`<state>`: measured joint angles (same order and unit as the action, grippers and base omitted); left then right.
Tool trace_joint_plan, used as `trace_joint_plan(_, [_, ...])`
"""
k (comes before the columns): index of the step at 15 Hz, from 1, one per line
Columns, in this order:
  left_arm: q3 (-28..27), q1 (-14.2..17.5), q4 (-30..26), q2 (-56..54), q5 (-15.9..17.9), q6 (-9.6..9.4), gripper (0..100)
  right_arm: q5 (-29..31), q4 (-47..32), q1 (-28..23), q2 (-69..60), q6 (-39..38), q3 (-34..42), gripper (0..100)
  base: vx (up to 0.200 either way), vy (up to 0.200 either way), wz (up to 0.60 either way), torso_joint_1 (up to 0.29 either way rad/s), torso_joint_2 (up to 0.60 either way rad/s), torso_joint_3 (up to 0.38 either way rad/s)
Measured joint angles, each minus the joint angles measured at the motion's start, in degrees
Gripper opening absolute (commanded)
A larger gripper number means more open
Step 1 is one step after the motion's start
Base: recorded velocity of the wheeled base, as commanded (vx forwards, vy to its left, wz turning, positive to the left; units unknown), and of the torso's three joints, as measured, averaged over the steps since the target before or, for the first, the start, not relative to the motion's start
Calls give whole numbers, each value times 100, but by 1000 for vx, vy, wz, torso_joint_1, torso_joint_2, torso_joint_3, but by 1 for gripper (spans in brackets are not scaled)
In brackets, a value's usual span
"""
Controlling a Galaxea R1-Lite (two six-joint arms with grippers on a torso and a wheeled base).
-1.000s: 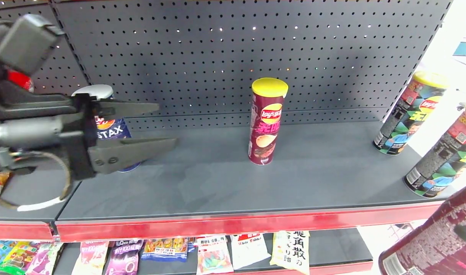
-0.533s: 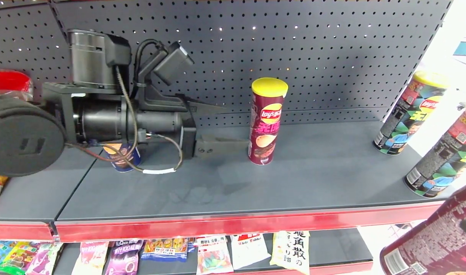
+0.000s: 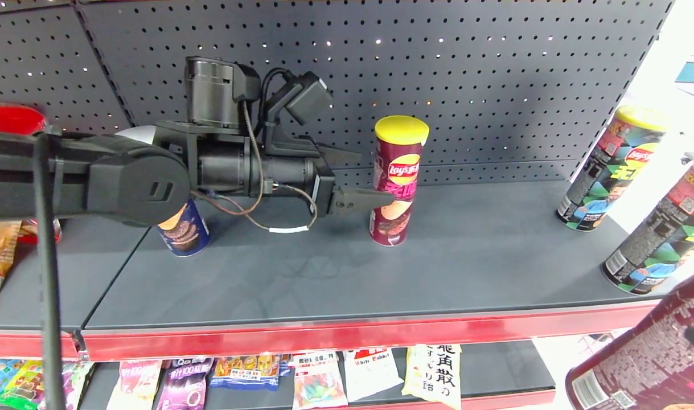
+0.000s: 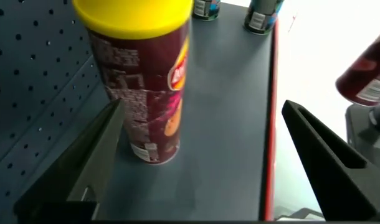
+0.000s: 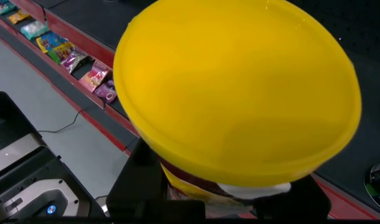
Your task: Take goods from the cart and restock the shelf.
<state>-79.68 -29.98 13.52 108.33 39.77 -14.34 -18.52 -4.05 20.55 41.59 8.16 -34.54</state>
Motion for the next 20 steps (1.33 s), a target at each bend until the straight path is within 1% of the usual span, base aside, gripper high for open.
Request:
trace_joint_plan(2, [-188, 7, 2, 182, -49, -6, 100, -1, 0, 0, 5, 0, 0, 0, 0, 0, 0, 0, 0, 0])
trace_joint_plan(5, [-478, 5, 0, 435, -90, -110, 100, 0, -2, 0, 20, -1, -11, 0, 0, 0, 0, 0, 0, 0])
trace_joint_plan(11, [-1045, -17, -6, 881, -154, -112, 100, -1, 0, 0, 60, -17, -33, 0, 0, 0, 0, 0, 0, 0])
trace_joint_plan(20, [-1585, -146, -17, 1326, -191, -79, 100, -1, 0, 0, 118, -17, -40, 0, 0, 0, 0, 0, 0, 0])
